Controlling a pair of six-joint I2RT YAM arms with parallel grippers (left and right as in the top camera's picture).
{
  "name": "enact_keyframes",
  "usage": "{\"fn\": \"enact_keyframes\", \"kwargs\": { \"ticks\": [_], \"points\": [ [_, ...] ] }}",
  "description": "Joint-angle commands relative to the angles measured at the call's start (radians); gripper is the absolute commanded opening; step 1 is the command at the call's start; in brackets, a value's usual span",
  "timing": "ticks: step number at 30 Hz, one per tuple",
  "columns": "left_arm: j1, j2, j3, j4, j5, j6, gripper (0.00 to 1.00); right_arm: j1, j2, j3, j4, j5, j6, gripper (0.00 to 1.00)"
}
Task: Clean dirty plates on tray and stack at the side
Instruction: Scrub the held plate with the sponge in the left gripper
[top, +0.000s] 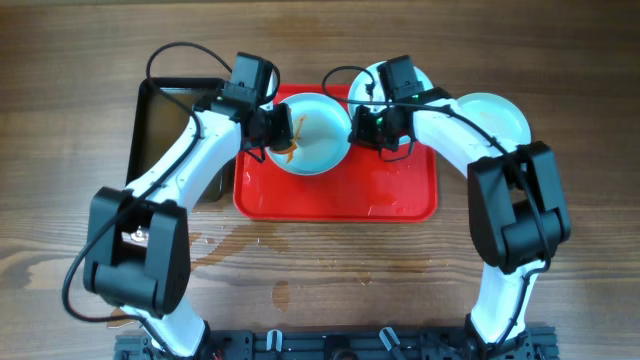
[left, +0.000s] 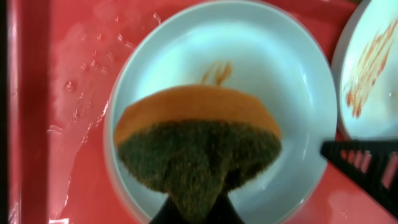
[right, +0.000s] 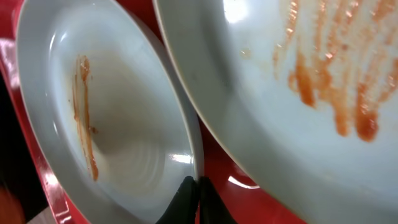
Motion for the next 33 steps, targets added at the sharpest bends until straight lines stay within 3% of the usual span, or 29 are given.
{"fn": "enact_keyframes", "kwargs": {
  "ticks": [1,5,11,14,18,19,20,23,25,28,33],
  "points": [
    [0.006,0.072,-0.060,0.084,-0.017,0.075,0.04,0.035,0.015,0.007,0.004,-0.042,-0.042,0.04],
    [0.006,0.137,-0.070,0.110,-0.025,0.103,0.04,0.049,0.015,0.007,-0.027,-0.064,-0.044,0.04],
    [0.021,0.179,-0.070,0.051,-0.279,0.059,0.04,0.072,0.015,0.007,-0.042,-0.064,-0.044,0.04],
    [0.059,0.179,-0.070,0.015,-0.299,0.044,0.04,0.072,0.015,0.007,-0.036,-0.063,-0.044,0.04],
    [0.068,0.179,-0.070,-0.028,-0.020,0.127,0.04,0.072,0.015,0.007,-0.027,-0.064,-0.042,0.04],
    [0.060,0.179,-0.070,-0.031,0.182,0.229,0.04,0.072,0.015,0.007,-0.026,-0.064,-0.042,0.04],
    [0.056,0.179,-0.070,-0.030,0.293,0.282,0.04,0.072,0.015,0.007,-0.026,-0.064,-0.042,0.04],
    [0.033,0.179,-0.070,-0.019,0.441,0.338,0.04,0.072,0.015,0.007,-0.023,-0.068,-0.042,0.04],
    [0.010,0.180,-0.070,-0.016,0.404,0.327,0.04,0.072,0.015,0.007,-0.020,-0.075,-0.041,0.04],
    [-0.013,0.194,-0.070,0.037,0.157,0.130,0.04,0.073,0.015,0.007,-0.016,-0.079,-0.042,0.04],
    [-0.009,0.200,-0.070,0.258,-0.076,0.002,0.04,0.073,0.015,0.007,-0.017,-0.079,-0.044,0.04]
  ]
}}
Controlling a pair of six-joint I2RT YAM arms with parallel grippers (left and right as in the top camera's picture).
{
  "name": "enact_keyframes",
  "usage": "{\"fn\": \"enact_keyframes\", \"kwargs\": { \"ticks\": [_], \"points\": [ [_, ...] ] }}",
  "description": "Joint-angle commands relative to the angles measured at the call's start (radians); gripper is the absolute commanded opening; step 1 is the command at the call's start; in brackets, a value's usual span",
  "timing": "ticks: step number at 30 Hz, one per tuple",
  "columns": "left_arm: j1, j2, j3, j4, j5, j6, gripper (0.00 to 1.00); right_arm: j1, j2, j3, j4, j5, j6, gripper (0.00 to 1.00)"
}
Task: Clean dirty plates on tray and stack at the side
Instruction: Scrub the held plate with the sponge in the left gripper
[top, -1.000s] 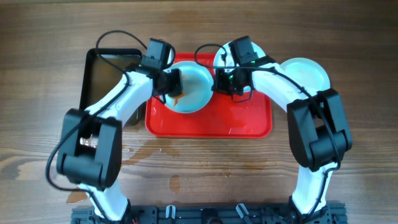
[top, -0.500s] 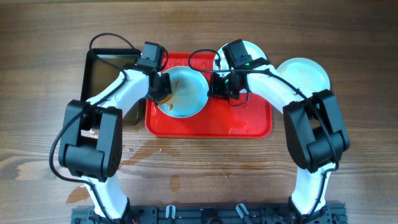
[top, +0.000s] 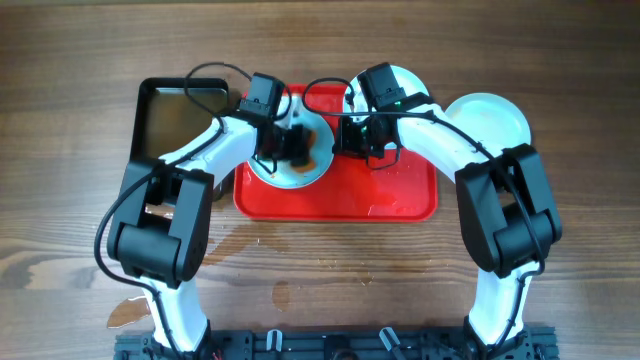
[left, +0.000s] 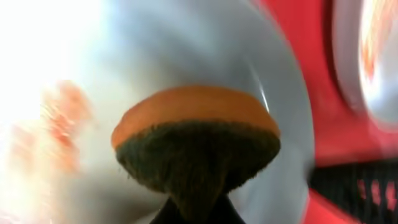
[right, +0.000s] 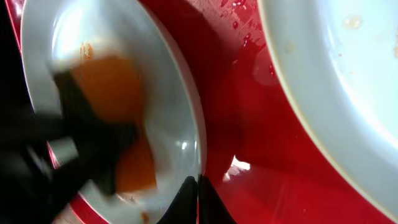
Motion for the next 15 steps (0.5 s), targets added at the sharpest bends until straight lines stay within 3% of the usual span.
{"fn": "enact_keyframes", "kwargs": {
  "ticks": [1,3,7,10,15],
  "points": [
    [0.008,0.044,-0.020,0.134,-0.312,-0.125,0.04,0.008,0.015,0.007,0.007,-0.039,-0.020,0.04],
    [0.008,0.044,-0.019,0.159,-0.397,-0.175,0.04,0.008,0.015,0.007,0.006,-0.039,-0.021,0.04],
    [0.008,0.044,-0.019,0.000,-0.418,-0.328,0.04,0.008,0.015,0.007,0.005,-0.039,-0.022,0.04],
    [0.010,0.043,-0.019,-0.141,-0.213,-0.323,0.04,0.008,0.015,0.007,0.007,-0.039,-0.021,0.04],
    [0.033,0.043,-0.019,-0.211,0.121,-0.313,0.04,0.008,0.015,0.007,0.004,-0.039,-0.021,0.04]
  ]
}}
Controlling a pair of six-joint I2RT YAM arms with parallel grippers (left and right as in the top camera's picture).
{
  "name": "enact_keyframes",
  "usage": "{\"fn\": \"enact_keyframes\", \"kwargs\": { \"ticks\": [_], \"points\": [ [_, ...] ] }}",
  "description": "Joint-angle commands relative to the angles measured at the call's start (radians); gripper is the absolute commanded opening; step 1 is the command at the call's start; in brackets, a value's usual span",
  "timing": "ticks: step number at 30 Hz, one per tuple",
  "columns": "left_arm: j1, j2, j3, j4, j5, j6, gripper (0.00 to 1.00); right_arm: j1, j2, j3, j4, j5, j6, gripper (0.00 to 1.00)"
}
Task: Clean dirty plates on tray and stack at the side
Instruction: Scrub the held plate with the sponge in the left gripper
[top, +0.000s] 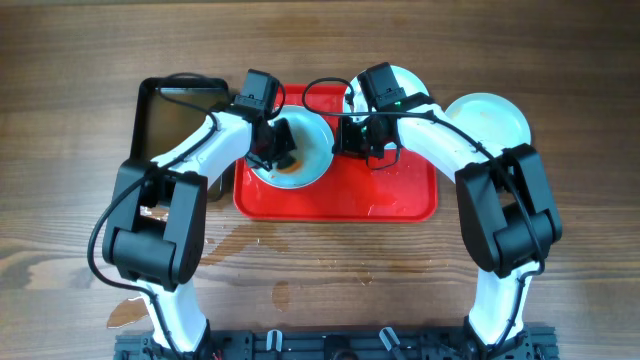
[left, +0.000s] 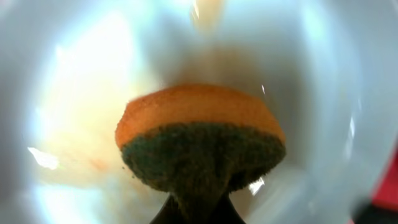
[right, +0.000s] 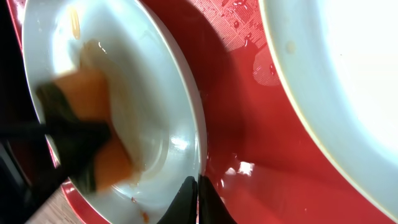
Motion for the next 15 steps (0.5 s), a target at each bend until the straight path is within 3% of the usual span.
{"fn": "enact_keyframes", "kwargs": {
  "ticks": [1,5,9,11,13,15],
  "points": [
    [0.024,0.061,-0.049,-0.016,0.266,0.008,0.04,0.008,0.015,0.007,0.003,-0.036,-0.021,0.04],
    [0.077,0.061,-0.049,0.092,0.211,0.034,0.04,0.008,0.015,0.007,0.003,-0.036,-0.021,0.04],
    [0.092,0.061,-0.049,0.251,-0.078,0.034,0.04,0.008,0.015,0.007,0.005,-0.040,-0.021,0.04],
    [0.092,0.061,-0.049,0.248,-0.163,0.011,0.04,0.008,0.015,0.007,0.005,-0.040,-0.021,0.04],
    [0.092,0.061,-0.049,0.190,-0.152,-0.030,0.04,0.008,0.015,0.007,0.005,-0.040,-0.021,0.04],
    [0.085,0.061,-0.049,0.093,-0.051,-0.030,0.04,0.008,0.015,0.007,0.005,-0.040,-0.021,0.04]
  ]
}}
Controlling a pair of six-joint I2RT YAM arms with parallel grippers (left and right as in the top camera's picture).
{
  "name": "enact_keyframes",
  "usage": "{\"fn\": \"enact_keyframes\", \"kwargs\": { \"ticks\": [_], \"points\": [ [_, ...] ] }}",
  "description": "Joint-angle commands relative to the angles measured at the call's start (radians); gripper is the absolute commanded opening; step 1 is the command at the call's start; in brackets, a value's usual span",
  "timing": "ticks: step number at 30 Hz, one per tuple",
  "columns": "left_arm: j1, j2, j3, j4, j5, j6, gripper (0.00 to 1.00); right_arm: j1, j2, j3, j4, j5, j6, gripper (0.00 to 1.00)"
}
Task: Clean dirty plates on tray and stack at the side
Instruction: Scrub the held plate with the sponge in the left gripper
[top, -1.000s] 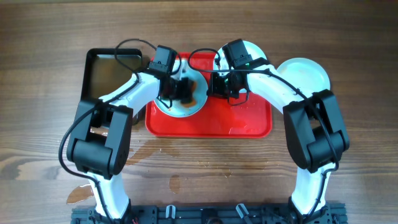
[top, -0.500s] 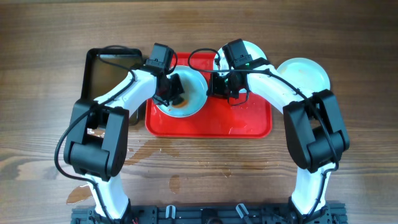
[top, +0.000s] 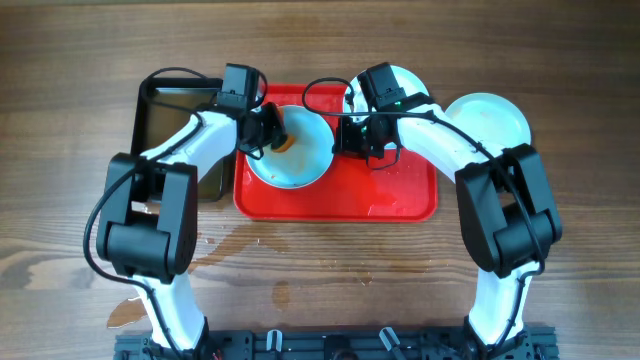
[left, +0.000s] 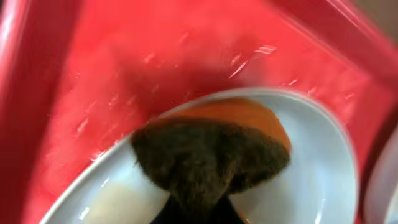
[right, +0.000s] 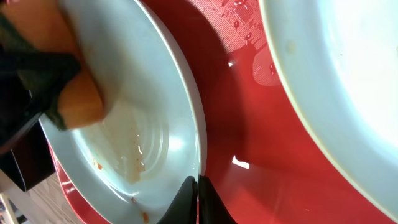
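Observation:
A white plate (top: 300, 155) lies on the left part of the red tray (top: 390, 200). My left gripper (top: 268, 132) is shut on an orange and dark green sponge (left: 211, 146), which rests on the plate's far left rim. My right gripper (right: 198, 182) is shut on the plate's right rim (right: 194, 134). Pale smears and small orange specks (right: 134, 163) remain inside the plate. A second white plate (right: 336, 81) lies at the tray's far right.
A black tray (top: 165, 115) stands left of the red tray. Another white plate (top: 495, 115) lies on the wooden table to the right. Water droplets (right: 239, 28) wet the red tray. Wet patches mark the table (top: 250, 240) in front.
My left gripper has moved the sponge from the plate's middle to its far left rim. My right gripper still pinches the right rim, unmoved.
The sponge first hung over a plate streaked with orange sauce while my right gripper held its rim. Then the sponge was down in the plate, at two spots in turn. Now the streak is gone, leaving pale smears, and the sponge is at the rim.

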Motion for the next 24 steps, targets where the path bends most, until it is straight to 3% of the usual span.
{"fn": "enact_keyframes", "kwargs": {
  "ticks": [1,5,9,13,17,19,22,24],
  "points": [
    [0.001,0.039,-0.033,-0.168,0.042,-0.017,0.04,0.008,0.015,0.007,0.005,-0.040,-0.021,0.04],
    [-0.019,0.039,-0.033,-0.290,0.359,0.198,0.04,0.008,0.015,0.007,0.006,-0.043,-0.021,0.04],
    [-0.026,0.039,-0.033,-0.156,0.405,0.269,0.04,0.008,0.015,0.007,0.005,-0.047,-0.021,0.04],
    [-0.026,0.039,-0.033,0.051,0.239,0.268,0.04,0.008,0.015,0.007,0.003,-0.046,-0.022,0.04],
    [-0.026,0.040,-0.033,0.063,-0.023,0.267,0.04,0.008,0.015,0.007,0.005,-0.047,-0.022,0.04],
    [-0.025,0.040,-0.033,-0.022,-0.157,0.176,0.04,0.008,0.015,0.007,0.006,-0.047,-0.022,0.04],
    [-0.026,0.040,-0.033,-0.234,-0.158,0.042,0.04,0.008,0.015,0.007,0.006,-0.047,-0.025,0.04],
    [-0.030,0.040,-0.033,-0.319,-0.115,0.031,0.04,0.008,0.015,0.007,0.006,-0.047,-0.024,0.04]
  ]
}}
